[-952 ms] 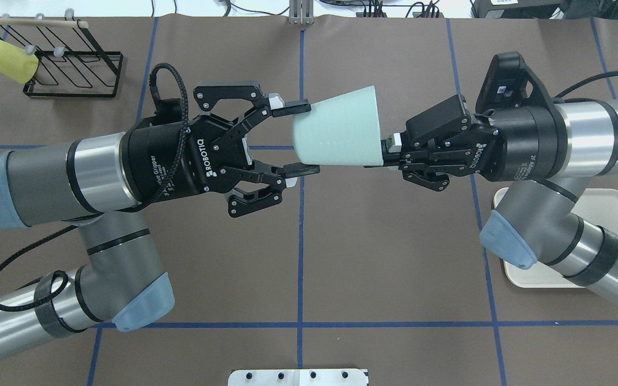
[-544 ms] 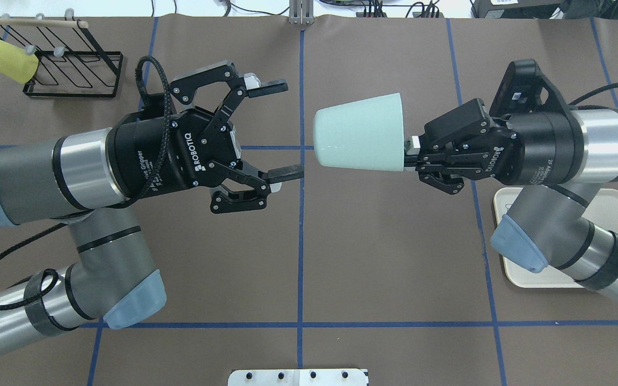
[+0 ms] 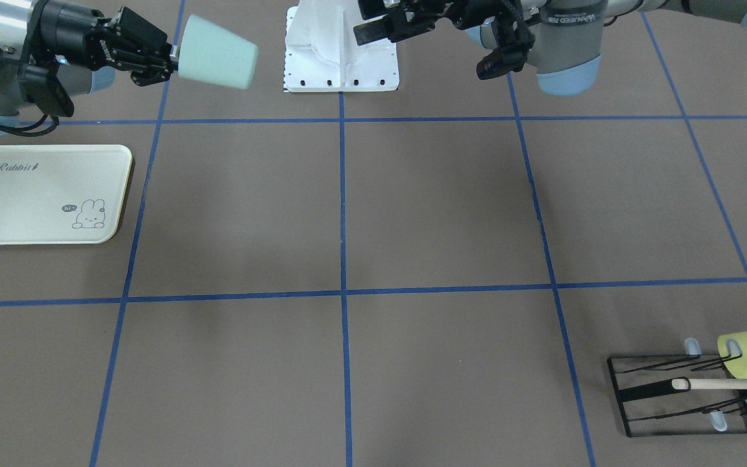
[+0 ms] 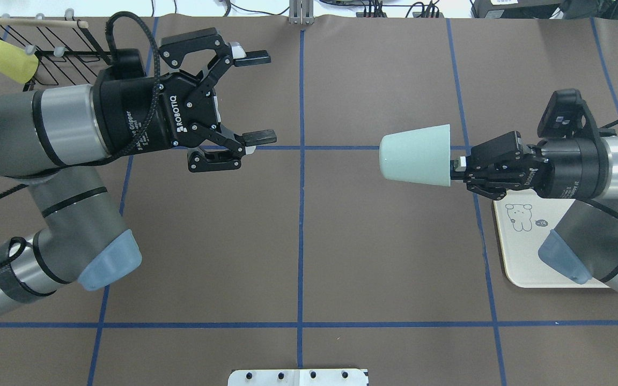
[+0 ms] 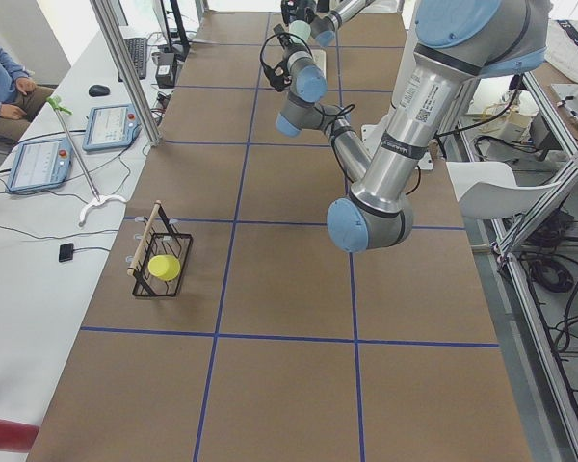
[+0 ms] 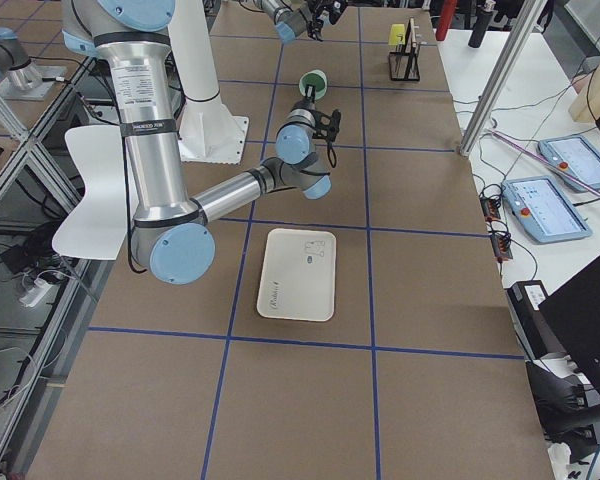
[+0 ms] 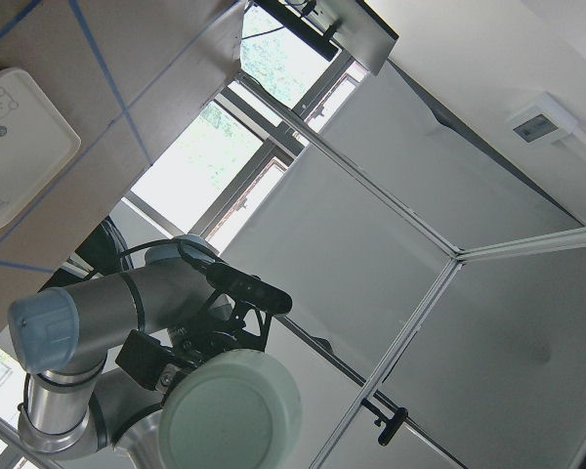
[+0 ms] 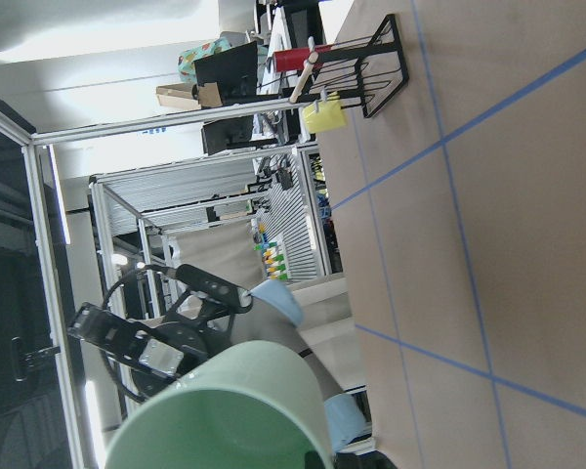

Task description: Left arm grabs green cup and hands to right arm on tray

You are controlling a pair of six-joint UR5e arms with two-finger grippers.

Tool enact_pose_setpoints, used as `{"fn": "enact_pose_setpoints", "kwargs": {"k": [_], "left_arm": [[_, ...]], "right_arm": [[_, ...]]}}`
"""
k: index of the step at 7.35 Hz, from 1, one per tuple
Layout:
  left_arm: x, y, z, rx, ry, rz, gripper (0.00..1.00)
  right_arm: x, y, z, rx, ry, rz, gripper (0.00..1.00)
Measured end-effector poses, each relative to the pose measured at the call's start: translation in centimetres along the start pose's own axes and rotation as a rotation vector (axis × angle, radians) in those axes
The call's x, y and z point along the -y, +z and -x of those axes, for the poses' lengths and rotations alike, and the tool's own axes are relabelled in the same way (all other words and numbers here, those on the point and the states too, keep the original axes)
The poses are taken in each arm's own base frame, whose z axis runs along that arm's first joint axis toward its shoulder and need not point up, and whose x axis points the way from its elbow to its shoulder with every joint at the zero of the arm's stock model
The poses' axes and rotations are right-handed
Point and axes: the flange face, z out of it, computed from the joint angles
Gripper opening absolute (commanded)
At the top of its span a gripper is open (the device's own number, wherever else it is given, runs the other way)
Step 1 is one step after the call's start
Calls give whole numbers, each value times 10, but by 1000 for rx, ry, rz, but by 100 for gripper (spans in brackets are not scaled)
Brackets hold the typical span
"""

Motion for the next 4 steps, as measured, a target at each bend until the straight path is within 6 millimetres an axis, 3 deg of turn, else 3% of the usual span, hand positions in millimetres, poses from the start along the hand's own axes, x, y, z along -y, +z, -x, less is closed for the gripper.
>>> {"fn": "enact_pose_setpoints", "kwargs": {"k": [2,4], "left_arm": [[19,-10,-30,239,213,-113,100],[36,-15,-53,434,319,-208,100]], "right_arm": [[36,-57,-56,-185,-129,-73,0],[85,-134,-63,-421,-220,-83,0]]}}
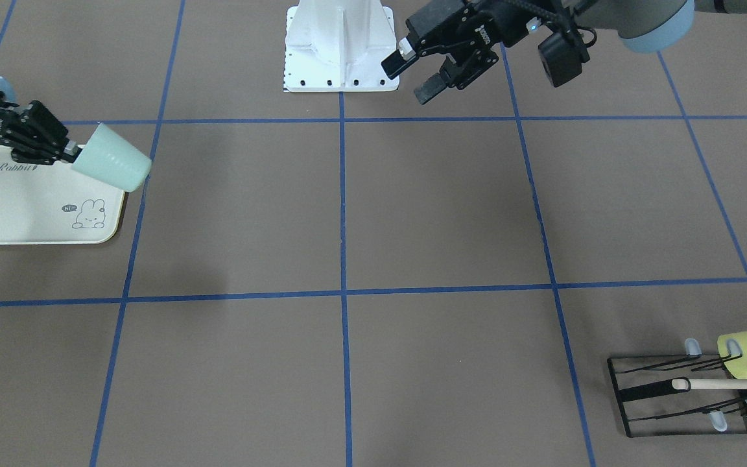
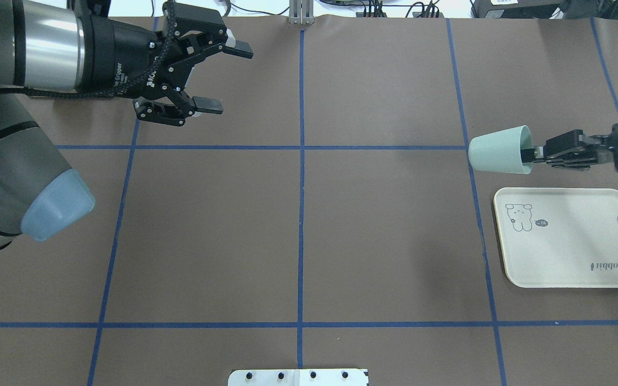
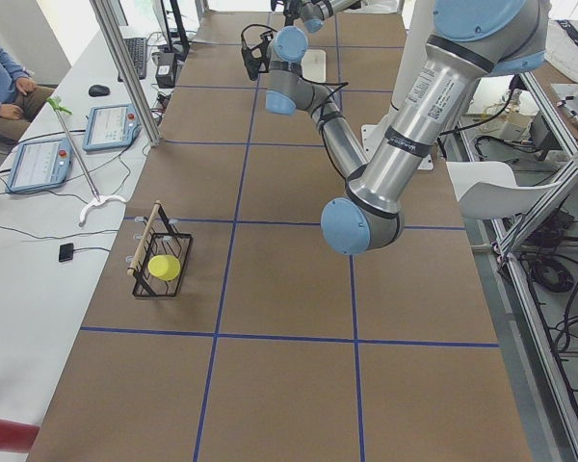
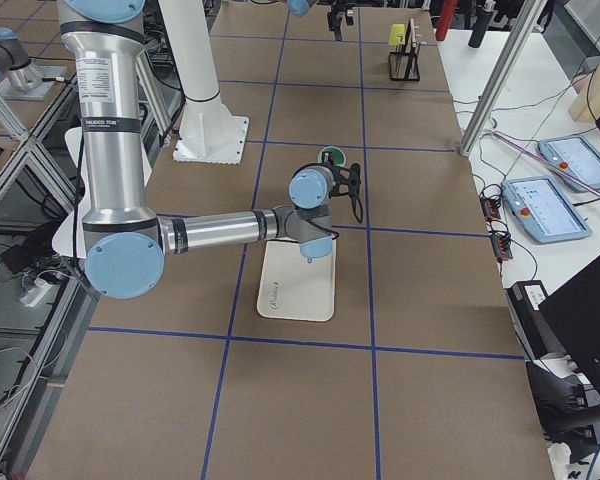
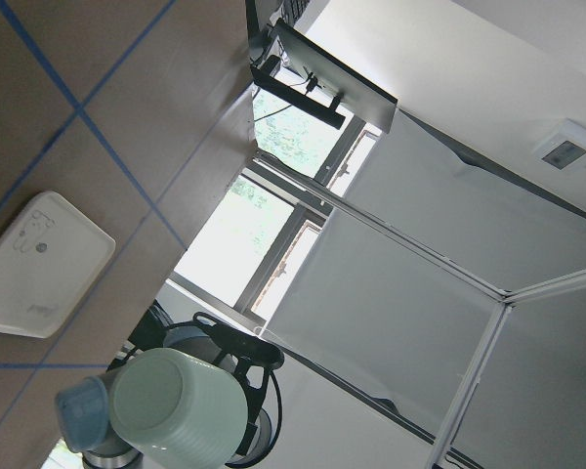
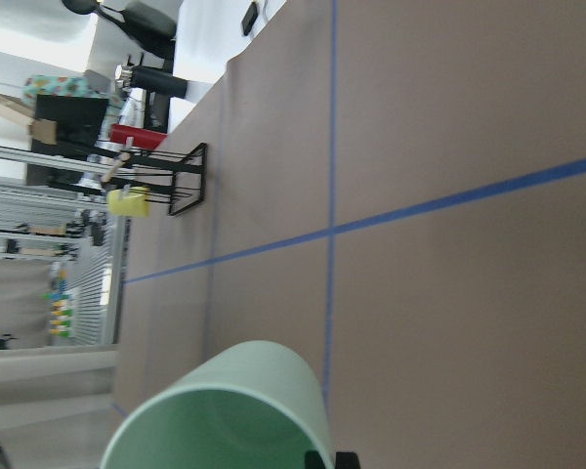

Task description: Left arm grabs green cup and hands to right arm on tray

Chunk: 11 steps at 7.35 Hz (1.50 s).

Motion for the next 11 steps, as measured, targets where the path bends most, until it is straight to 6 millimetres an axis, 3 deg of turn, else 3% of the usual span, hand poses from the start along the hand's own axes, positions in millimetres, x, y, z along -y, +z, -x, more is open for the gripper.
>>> {"fn": "enact_pose_setpoints", "kwargs": {"k": [2,5,6,8,9,11], "left_arm": [[18,-8,3,189,105,-73,100],[30,-42,15,501,238,-118,100],[33,-51,19,550,254,-122,100],[35,-58,24,583,258,-129,100],[35,-60,28,590,256,-130,100],[35,-61,33,595,249,-130,100]], "right_arm": [[15,-42,-45,-157,-38,-11,0],[13,-58,-114,-419,-63,-24,0],[12,-54,-116,-484,-46,5,0],[12,-43,-81,-603,-30,112,0],[5,-36,-76,-675,-46,181,0],[-19,-21,-94,-771,-84,292,0]]}}
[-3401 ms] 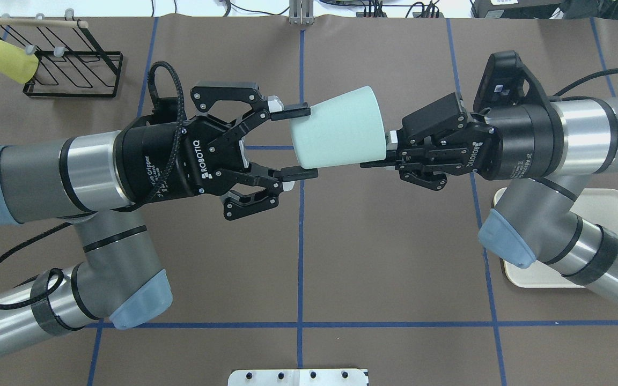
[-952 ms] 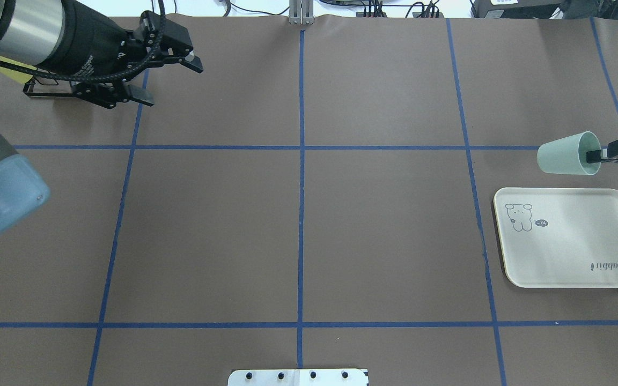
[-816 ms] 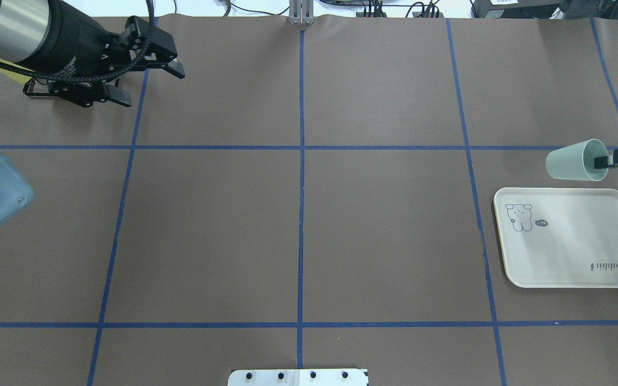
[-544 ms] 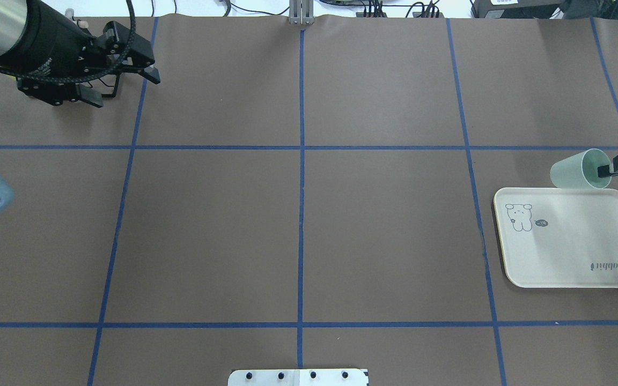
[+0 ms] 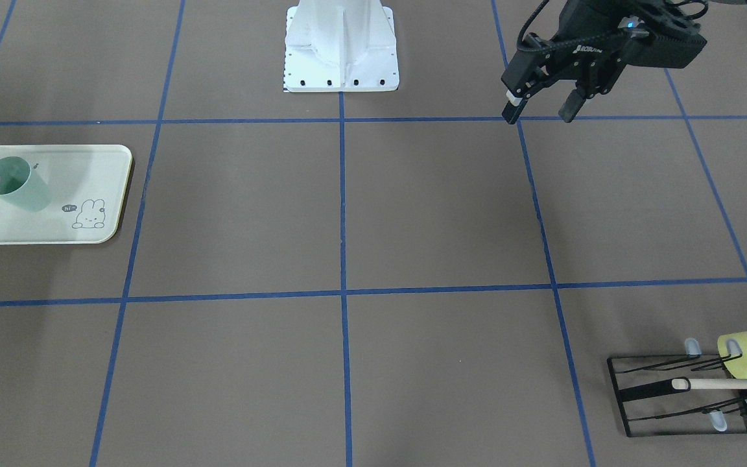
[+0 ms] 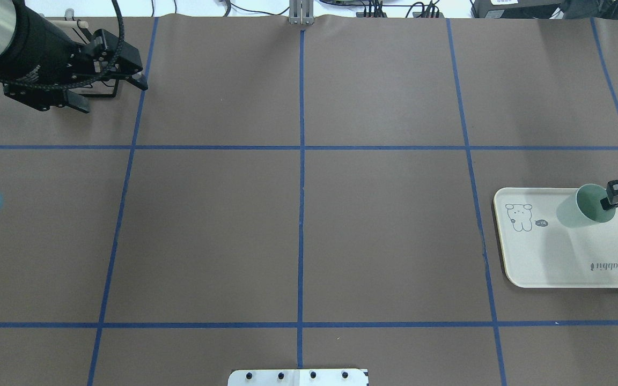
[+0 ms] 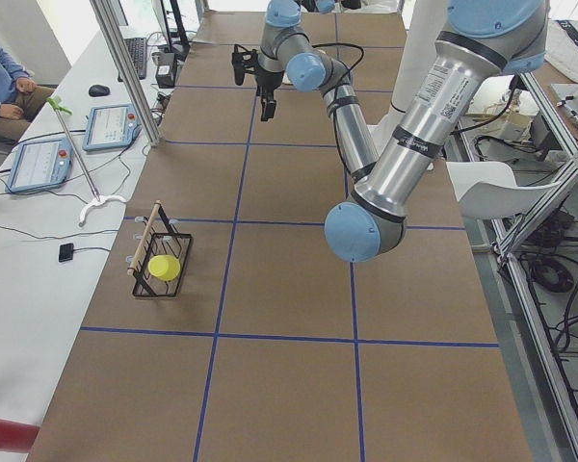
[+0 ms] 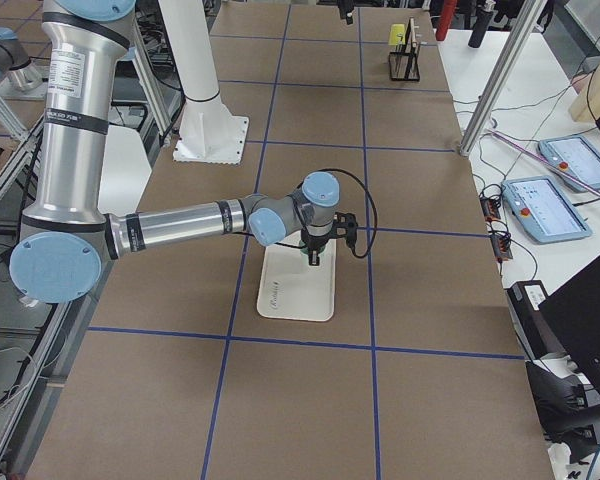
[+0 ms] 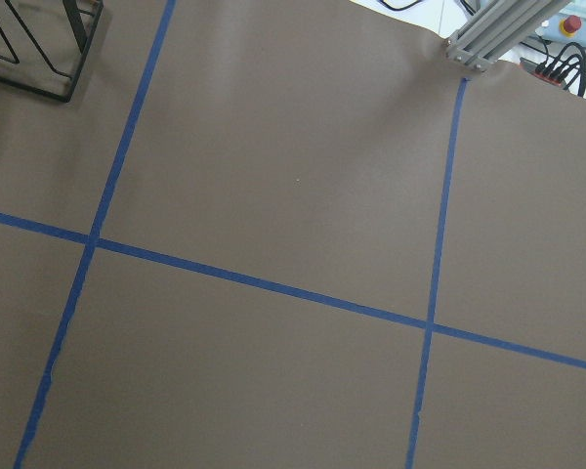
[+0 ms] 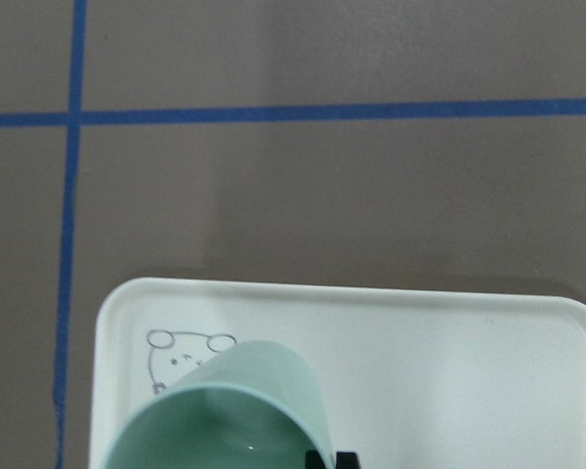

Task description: Left arm grabs green cup and hands to right arm on tray

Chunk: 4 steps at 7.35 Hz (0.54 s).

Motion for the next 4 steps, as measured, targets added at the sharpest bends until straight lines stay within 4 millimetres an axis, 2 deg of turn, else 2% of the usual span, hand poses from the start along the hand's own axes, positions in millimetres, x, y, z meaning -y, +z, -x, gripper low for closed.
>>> {"fn": "enact_pose_setpoints", "kwargs": {"k": [2,3,4], "left_arm": [[-2,-2,0,-3,0,0,100],[-3,-3,0,-5,0,0,100],[-3,-3,0,-6,1,0,100]], "right_arm": [[-7,13,-3,-12,-36,40,0],[-7,16,-2,-11,-41,47,13],[-5,19,-3,-12,-41,51,59]]}}
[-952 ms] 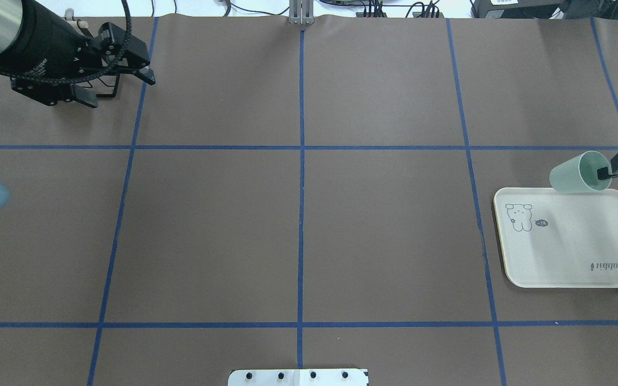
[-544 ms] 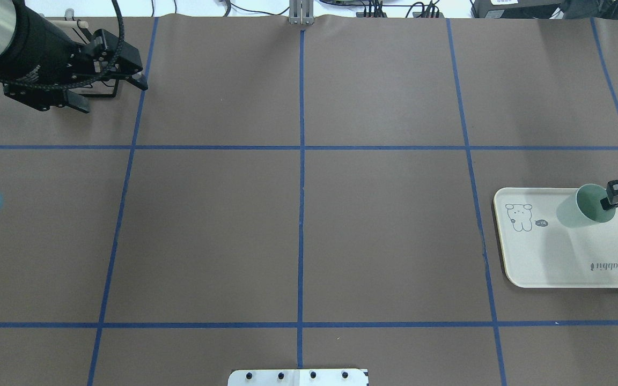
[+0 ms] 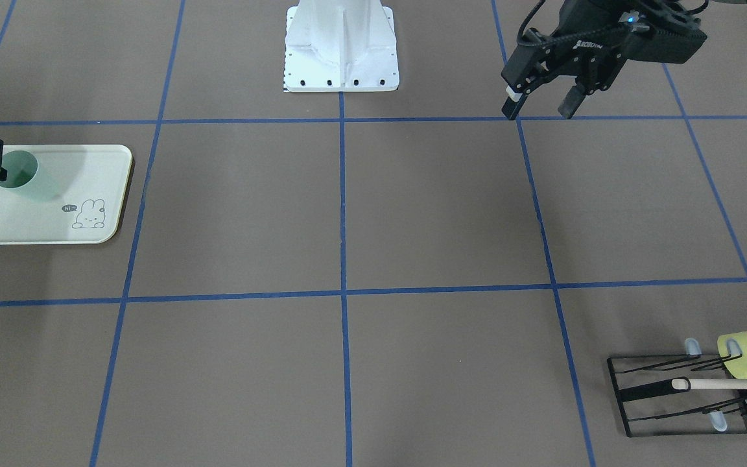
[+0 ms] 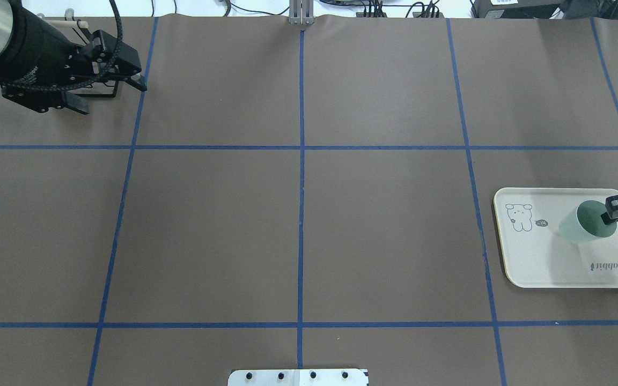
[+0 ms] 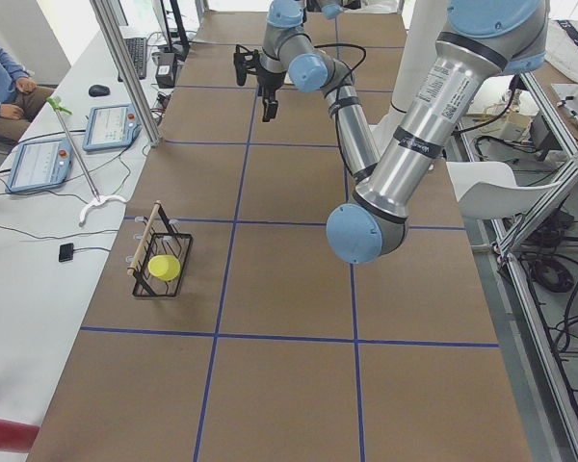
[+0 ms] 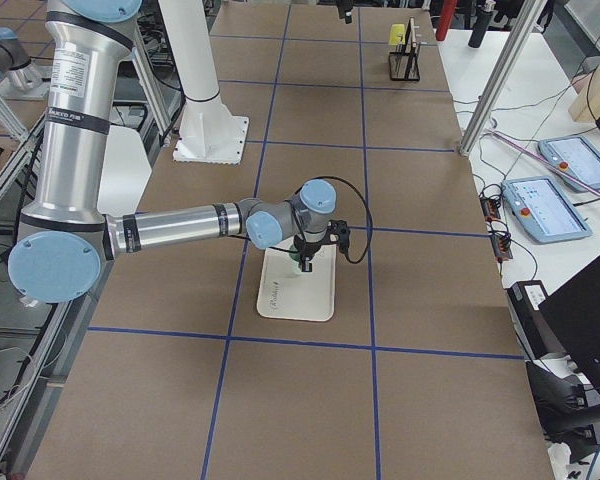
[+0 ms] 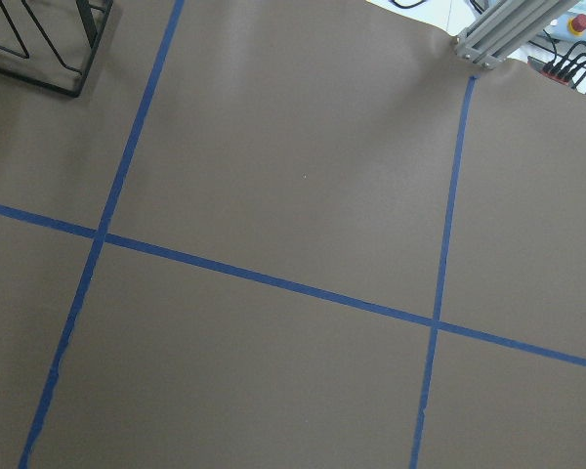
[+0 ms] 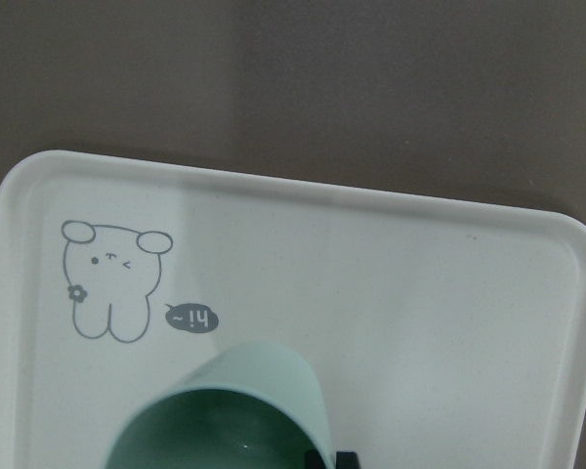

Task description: Left arm grabs green cup and hands to right arm on tray

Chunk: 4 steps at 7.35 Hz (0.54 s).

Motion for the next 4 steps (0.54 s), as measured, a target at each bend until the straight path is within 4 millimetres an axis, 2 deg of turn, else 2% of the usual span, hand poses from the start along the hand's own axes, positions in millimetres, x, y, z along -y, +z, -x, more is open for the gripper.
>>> {"fn": "enact_pose_setpoints", "kwargs": {"k": [1,3,4], "left_arm": [[0,0,0,-1,1,0,100],[0,0,0,0,1,1,100],[0,1,2,3,1,0,100]], "right_arm": [[4,3,-1,0,1,3,100],[8,-3,3,10,-5,-10,100],[8,-15,3,21,-2,-30,100]]}}
